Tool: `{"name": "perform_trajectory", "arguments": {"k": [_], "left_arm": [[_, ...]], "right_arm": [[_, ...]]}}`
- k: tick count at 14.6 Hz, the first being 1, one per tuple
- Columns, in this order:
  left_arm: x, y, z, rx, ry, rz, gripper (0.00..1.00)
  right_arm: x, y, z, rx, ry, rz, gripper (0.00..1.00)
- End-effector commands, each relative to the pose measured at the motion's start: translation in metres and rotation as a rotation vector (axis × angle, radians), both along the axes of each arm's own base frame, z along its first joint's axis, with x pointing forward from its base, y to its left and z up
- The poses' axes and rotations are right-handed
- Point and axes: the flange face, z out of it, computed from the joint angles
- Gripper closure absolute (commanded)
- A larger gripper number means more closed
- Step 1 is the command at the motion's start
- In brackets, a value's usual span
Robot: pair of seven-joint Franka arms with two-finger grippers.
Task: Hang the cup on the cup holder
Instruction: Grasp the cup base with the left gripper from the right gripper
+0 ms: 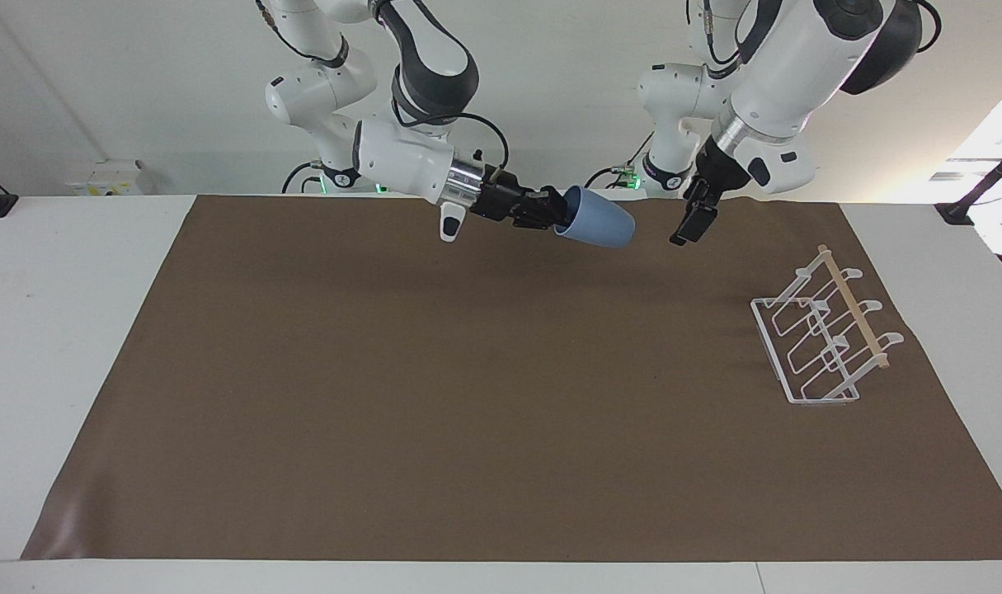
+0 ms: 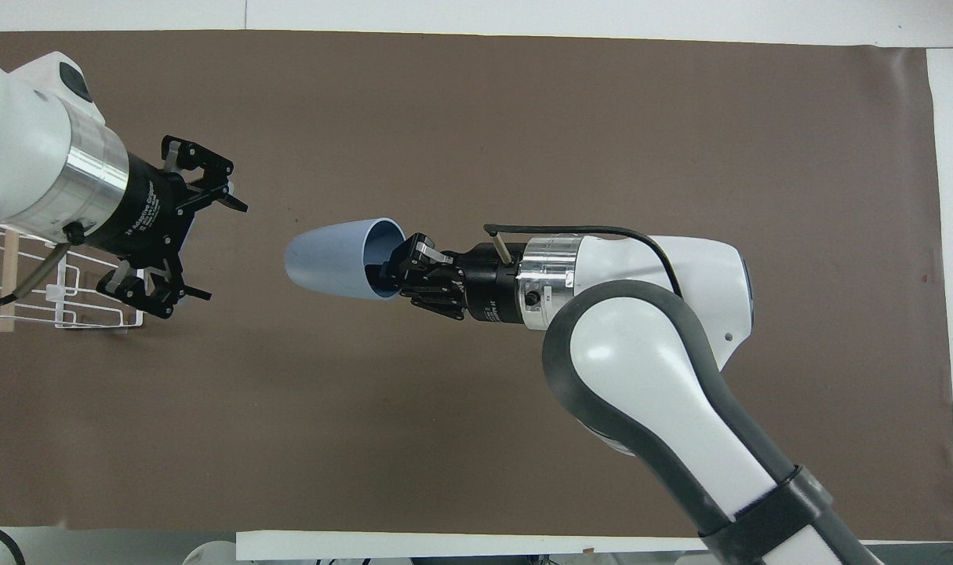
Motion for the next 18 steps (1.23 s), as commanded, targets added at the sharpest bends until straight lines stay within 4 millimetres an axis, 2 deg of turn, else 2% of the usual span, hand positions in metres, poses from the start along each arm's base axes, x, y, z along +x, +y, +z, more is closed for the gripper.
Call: {"name": "perform_trajectory", "arguments": {"k": [1, 3, 5, 7, 11, 12, 15, 16, 17, 18], "left_arm": [[-0.008, -0.027, 0.006, -0.024, -0.006, 0.110, 0.00], [-0.024, -0.055, 0.005, -0.044, -0.019, 0.061, 0.00], [-0.024, -0.067, 0.010, -0.129, -0.035, 0.062, 0.00], [-0.031, -0.080, 0.003, -0.155, -0.031, 0.051, 0.00], [-0.037, -0.082, -0.021, -0.151, -0.029, 0.063, 0.00], [-0.036, -0.081, -0.033, -0.152, -0.022, 0.085, 0.00], [-0.036, -0.080, -0.042, -0.174, -0.034, 0.159, 0.01], [-0.036, -0.080, -0.042, -0.173, -0.033, 0.160, 0.40], [-0.037, -0.081, -0.042, -0.172, -0.031, 0.155, 0.99], [-0.037, -0.080, -0.041, -0.172, -0.030, 0.157, 1.00]], "right_arm": [[-0.005, -0.005, 0.004, 0.012, 0.009, -0.018, 1.00], [-0.005, -0.005, 0.004, 0.012, 0.009, -0.018, 1.00], [-0.005, -0.005, 0.004, 0.012, 0.009, -0.018, 1.00], [-0.005, -0.005, 0.004, 0.012, 0.009, -0.018, 1.00], [-0.005, -0.005, 0.004, 0.013, 0.010, -0.019, 1.00], [-0.005, -0.005, 0.004, 0.013, 0.010, -0.019, 1.00], [-0.005, -0.006, 0.004, 0.013, 0.010, -0.020, 1.00], [-0.005, -0.005, 0.004, 0.013, 0.010, -0.019, 1.00], [-0.005, -0.005, 0.004, 0.013, 0.010, -0.019, 1.00], [-0.005, -0.005, 0.004, 0.013, 0.012, -0.019, 1.00]]}}
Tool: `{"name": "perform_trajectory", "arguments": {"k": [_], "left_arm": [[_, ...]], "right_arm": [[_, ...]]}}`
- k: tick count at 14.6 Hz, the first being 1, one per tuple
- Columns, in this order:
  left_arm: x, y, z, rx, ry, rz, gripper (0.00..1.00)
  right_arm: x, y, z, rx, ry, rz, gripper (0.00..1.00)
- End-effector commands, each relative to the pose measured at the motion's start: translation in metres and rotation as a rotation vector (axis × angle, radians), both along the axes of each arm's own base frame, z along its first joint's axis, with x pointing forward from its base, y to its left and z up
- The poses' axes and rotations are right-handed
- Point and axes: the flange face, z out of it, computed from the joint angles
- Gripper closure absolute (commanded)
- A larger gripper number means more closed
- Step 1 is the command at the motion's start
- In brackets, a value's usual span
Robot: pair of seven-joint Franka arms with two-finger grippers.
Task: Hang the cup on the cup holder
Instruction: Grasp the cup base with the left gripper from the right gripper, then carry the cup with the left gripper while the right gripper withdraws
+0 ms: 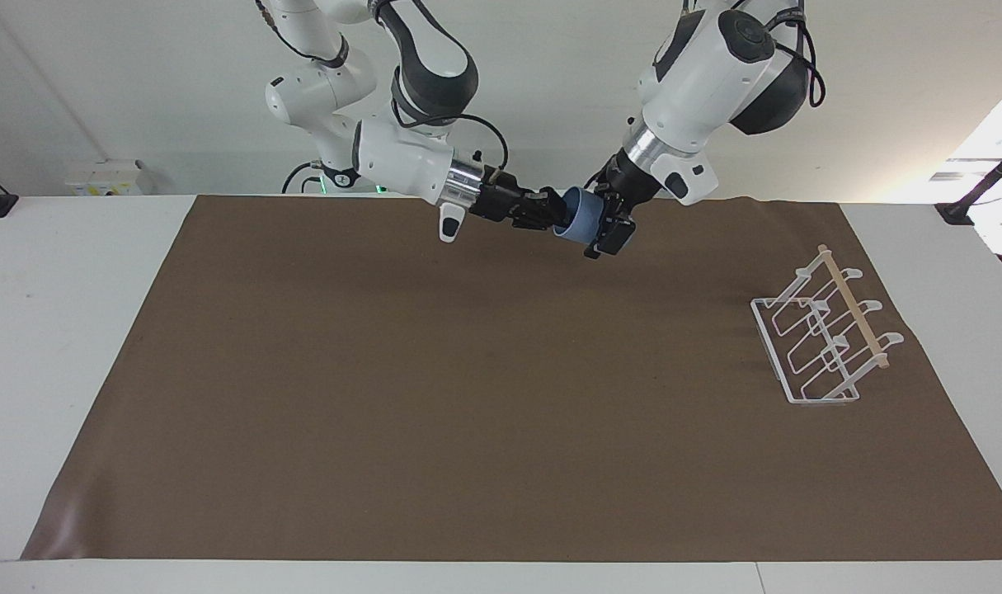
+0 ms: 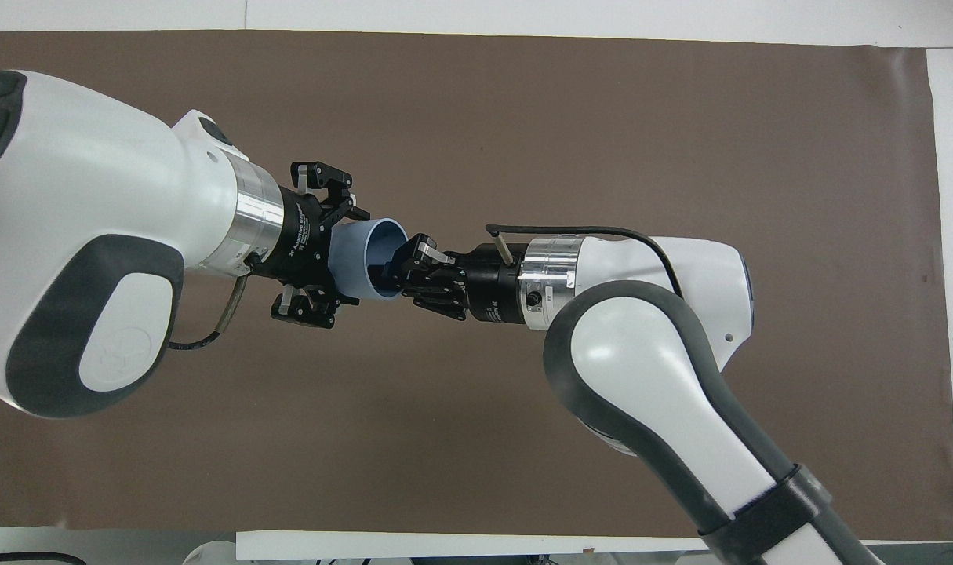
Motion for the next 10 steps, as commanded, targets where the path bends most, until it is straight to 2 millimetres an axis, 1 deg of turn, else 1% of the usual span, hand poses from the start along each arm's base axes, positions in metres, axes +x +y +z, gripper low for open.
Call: {"name": "perform_trajectory", "arguments": {"k": [1, 2, 3, 4, 7, 8, 9, 10], "left_arm": [[-0.009, 0.004, 0.003, -0.014, -0.003, 0.027, 1.00], [-0.009, 0.004, 0.004, -0.016, -0.005, 0.027, 1.00], [-0.008, 0.003, 0.005, -0.017, -0.006, 0.027, 1.00], [-0.008, 0.003, 0.006, -0.017, -0.005, 0.027, 1.00], [-0.005, 0.003, 0.009, -0.021, -0.010, 0.028, 1.00], [-0.003, 0.003, 0.014, -0.022, -0.017, 0.027, 1.00], [-0.003, 0.003, 0.015, -0.015, -0.017, 0.026, 1.00], [-0.001, 0.007, 0.017, -0.009, -0.015, 0.029, 1.00]], "right_arm": [[-0.006, -0.003, 0.006, 0.018, 0.014, -0.014, 1.00], [-0.005, -0.003, 0.006, 0.017, 0.018, -0.017, 0.94], [-0.005, -0.003, 0.006, 0.018, 0.017, -0.017, 0.63], [-0.005, -0.003, 0.007, 0.019, 0.017, -0.019, 0.01], [0.004, -0.012, 0.011, 0.021, 0.008, -0.034, 0.01], [0.015, -0.026, 0.017, 0.016, -0.012, -0.039, 0.01], [0.028, -0.049, 0.019, 0.000, -0.021, -0.031, 0.01], [0.039, -0.072, 0.026, -0.012, -0.030, 0.019, 0.01]]}}
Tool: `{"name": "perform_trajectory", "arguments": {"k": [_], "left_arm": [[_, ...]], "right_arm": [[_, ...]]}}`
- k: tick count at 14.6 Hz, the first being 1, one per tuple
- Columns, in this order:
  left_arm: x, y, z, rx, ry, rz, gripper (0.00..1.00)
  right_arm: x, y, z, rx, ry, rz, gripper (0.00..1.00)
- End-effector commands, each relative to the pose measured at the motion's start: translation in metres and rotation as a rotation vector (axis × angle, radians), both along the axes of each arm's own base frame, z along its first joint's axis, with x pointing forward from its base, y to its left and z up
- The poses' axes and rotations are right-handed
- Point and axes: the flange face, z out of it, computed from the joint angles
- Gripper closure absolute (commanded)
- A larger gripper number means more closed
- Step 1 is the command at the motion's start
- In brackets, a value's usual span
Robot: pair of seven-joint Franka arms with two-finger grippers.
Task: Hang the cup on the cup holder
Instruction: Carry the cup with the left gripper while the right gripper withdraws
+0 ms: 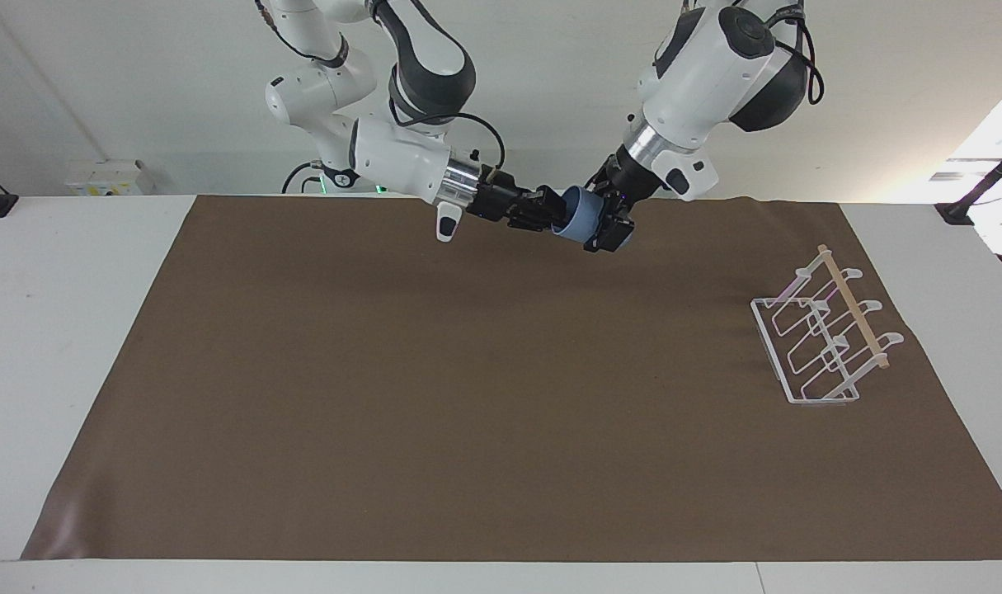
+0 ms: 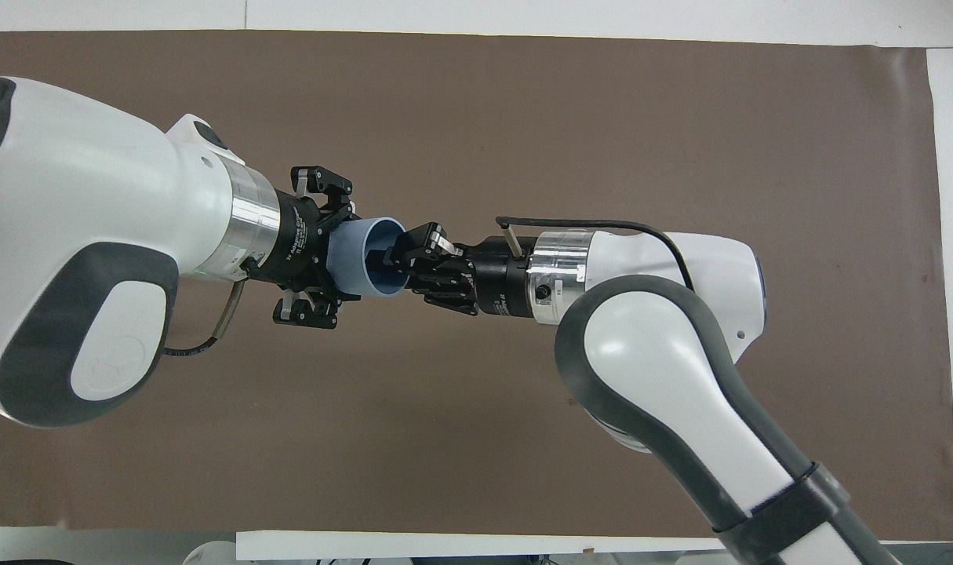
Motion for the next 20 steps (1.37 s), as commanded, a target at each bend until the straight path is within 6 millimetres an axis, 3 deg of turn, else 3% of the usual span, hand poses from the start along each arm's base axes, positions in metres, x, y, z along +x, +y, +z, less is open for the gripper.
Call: {"name": "perform_trajectory", "arguments": {"k": [1, 4, 7, 9, 10, 12, 14, 17, 19, 20], "left_arm": [[0.002, 0.009, 0.008, 0.009, 0.000, 0.019, 1.00], [0.013, 0.031, 0.003, 0.104, -0.013, 0.021, 1.00], [0.020, 0.055, -0.008, 0.284, -0.068, -0.031, 1.00], [0.027, 0.070, -0.018, 0.423, -0.091, -0.049, 1.00], [0.034, 0.077, -0.036, 0.533, -0.073, -0.071, 1.00], [0.048, 0.090, -0.064, 0.766, -0.083, -0.119, 1.00], [0.059, 0.108, -0.076, 0.928, -0.093, -0.139, 1.00], [0.081, 0.135, -0.099, 1.239, -0.105, -0.180, 1.00], [0.096, 0.169, -0.101, 1.416, -0.121, -0.176, 1.00], [0.103, 0.171, -0.114, 1.485, -0.128, -0.204, 1.00]], "right_arm": [[0.031, -0.069, 0.021, -0.044, -0.028, 0.076, 0.01], [0.057, -0.159, 0.024, -0.190, -0.112, 0.192, 0.01], [0.066, -0.242, 0.011, -0.416, -0.227, 0.276, 0.01], [0.067, -0.282, 0.002, -0.579, -0.220, 0.301, 0.01], [0.068, -0.299, -0.004, -0.680, -0.214, 0.330, 0.01], [0.069, -0.310, 0.013, -0.908, -0.243, 0.438, 0.01], [0.068, -0.318, 0.042, -1.073, -0.257, 0.508, 0.01], [0.061, -0.338, 0.095, -1.150, -0.215, 0.537, 0.01], [0.053, -0.357, 0.136, -1.198, -0.172, 0.536, 0.01], [0.046, -0.363, 0.148, -1.210, -0.144, 0.543, 0.01]]}}
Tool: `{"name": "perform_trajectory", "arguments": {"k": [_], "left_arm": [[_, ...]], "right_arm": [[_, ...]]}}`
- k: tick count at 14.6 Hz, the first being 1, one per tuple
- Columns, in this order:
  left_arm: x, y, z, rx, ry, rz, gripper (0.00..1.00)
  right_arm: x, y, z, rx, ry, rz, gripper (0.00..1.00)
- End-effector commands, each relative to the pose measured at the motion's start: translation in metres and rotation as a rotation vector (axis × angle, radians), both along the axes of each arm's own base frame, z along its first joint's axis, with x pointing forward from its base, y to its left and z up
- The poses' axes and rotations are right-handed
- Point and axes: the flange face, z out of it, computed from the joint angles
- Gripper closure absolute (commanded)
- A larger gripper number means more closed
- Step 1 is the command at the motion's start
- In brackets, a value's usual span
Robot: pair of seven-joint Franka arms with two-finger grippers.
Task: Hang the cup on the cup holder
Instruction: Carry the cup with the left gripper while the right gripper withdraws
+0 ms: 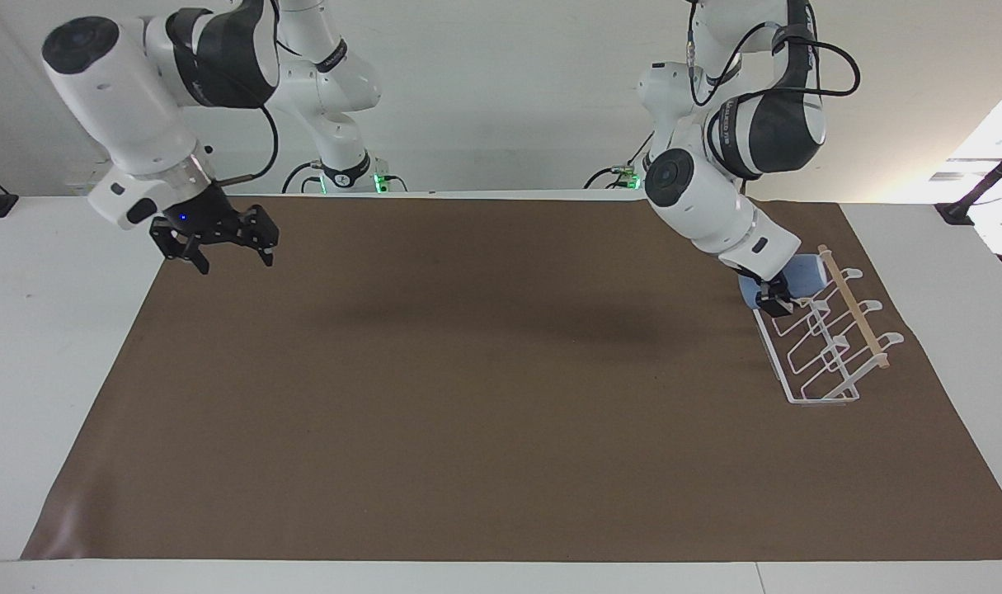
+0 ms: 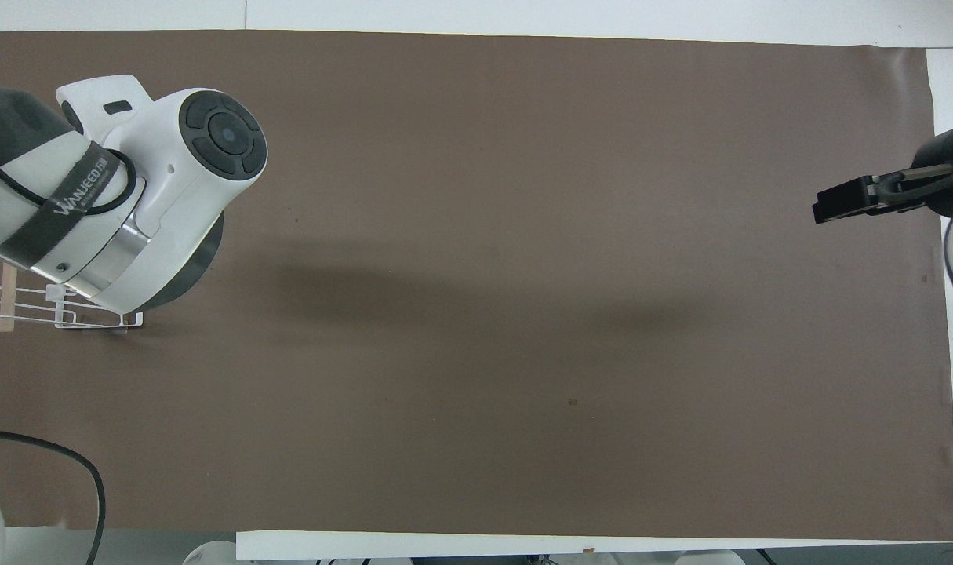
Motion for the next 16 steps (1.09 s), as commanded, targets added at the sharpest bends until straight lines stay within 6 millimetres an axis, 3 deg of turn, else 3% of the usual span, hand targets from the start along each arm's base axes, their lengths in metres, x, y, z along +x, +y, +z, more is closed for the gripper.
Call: {"name": "perform_trajectory", "arguments": {"k": [1, 3, 8, 10, 12, 16], "left_arm": [[0.015, 0.020, -0.012, 0.167, 0.000, -0.025, 1.00], [0.016, 0.028, -0.023, 0.268, 0.002, -0.055, 1.00], [0.037, 0.034, -0.076, 0.525, 0.032, -0.164, 1.00], [0.043, 0.047, -0.084, 0.563, 0.026, -0.153, 1.00], [0.045, 0.047, -0.102, 0.572, -0.005, -0.152, 1.00], [0.040, 0.053, -0.111, 0.571, -0.018, -0.141, 1.00]], "right_arm": [[-0.012, -0.016, 0.032, -0.052, 0.054, -0.028, 0.01], [-0.015, -0.012, 0.035, -0.138, 0.073, -0.008, 0.01], [-0.031, -0.007, 0.034, -0.067, 0.153, -0.020, 0.01], [-0.034, -0.007, 0.034, -0.066, 0.164, -0.020, 0.01], [-0.042, -0.008, 0.031, -0.065, 0.186, -0.038, 0.01], [-0.041, -0.003, 0.032, -0.066, 0.179, -0.030, 0.01]]}}
